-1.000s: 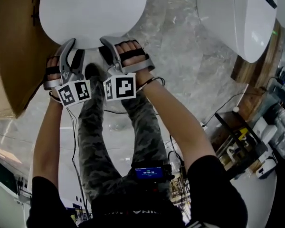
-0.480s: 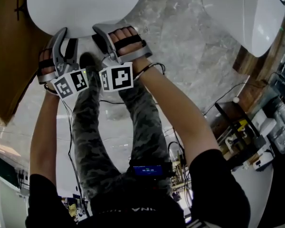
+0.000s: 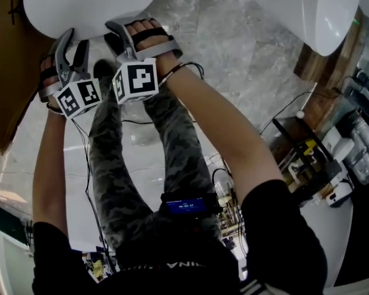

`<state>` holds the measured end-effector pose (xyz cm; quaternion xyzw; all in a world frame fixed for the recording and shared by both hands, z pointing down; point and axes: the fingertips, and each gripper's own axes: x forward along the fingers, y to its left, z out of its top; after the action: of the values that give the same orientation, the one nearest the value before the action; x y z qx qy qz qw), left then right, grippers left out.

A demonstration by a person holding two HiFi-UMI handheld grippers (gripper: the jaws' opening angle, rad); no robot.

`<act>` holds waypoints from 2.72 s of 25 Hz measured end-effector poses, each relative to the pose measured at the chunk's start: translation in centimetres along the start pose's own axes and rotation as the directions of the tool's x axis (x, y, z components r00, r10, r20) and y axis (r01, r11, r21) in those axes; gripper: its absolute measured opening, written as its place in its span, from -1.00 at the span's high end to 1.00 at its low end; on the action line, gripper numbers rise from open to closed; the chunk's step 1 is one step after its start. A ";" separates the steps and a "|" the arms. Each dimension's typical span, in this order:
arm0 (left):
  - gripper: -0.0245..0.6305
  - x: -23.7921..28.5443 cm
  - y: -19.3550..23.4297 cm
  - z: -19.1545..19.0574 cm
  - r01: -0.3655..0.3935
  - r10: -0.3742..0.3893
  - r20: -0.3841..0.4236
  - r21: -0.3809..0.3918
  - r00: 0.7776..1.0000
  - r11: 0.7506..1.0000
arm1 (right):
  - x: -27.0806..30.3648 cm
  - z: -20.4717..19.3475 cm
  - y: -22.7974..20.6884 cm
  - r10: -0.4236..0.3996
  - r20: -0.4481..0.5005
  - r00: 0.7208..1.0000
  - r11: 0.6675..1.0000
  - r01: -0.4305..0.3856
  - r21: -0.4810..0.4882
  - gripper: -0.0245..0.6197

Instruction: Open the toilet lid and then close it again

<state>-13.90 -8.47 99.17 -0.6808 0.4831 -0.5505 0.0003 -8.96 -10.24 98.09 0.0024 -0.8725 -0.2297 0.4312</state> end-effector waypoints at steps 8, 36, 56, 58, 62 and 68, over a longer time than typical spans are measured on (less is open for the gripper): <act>0.29 -1.6 -0.4 1.2 0.056 -0.056 -0.005 -0.070 0.998 0.996 | -0.7 -0.8 0.8 0.099 -0.077 0.992 0.993 -0.094 0.067 0.46; 0.89 -36.3 27.2 21.8 0.069 0.130 0.349 -0.503 0.928 0.862 | -37.0 19.3 -22.8 -0.242 0.049 0.969 0.805 0.172 0.568 0.87; 0.90 -38.6 24.9 28.5 0.131 0.089 0.432 -0.454 0.898 0.881 | -41.8 16.6 -22.8 -0.251 0.082 0.964 0.772 0.148 0.618 0.88; 0.89 -38.8 24.4 29.1 0.121 0.095 0.417 -0.463 0.904 0.878 | -42.3 15.8 -22.6 -0.238 0.093 0.967 0.775 0.131 0.618 0.88; 0.89 -38.9 22.0 28.3 0.086 0.103 0.354 -0.481 0.930 0.872 | -42.2 14.3 -21.2 -0.190 0.119 0.974 0.773 0.074 0.631 0.88; 0.89 -39.2 17.0 24.0 0.112 0.058 0.294 -0.529 0.954 0.841 | -41.2 13.6 -19.6 -0.189 0.118 0.975 0.752 0.067 0.656 0.88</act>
<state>-4.22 -4.48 51.34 -0.7351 0.6032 -0.2827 -0.1263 2.91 -14.05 52.10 0.1906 -0.9303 0.0575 0.3081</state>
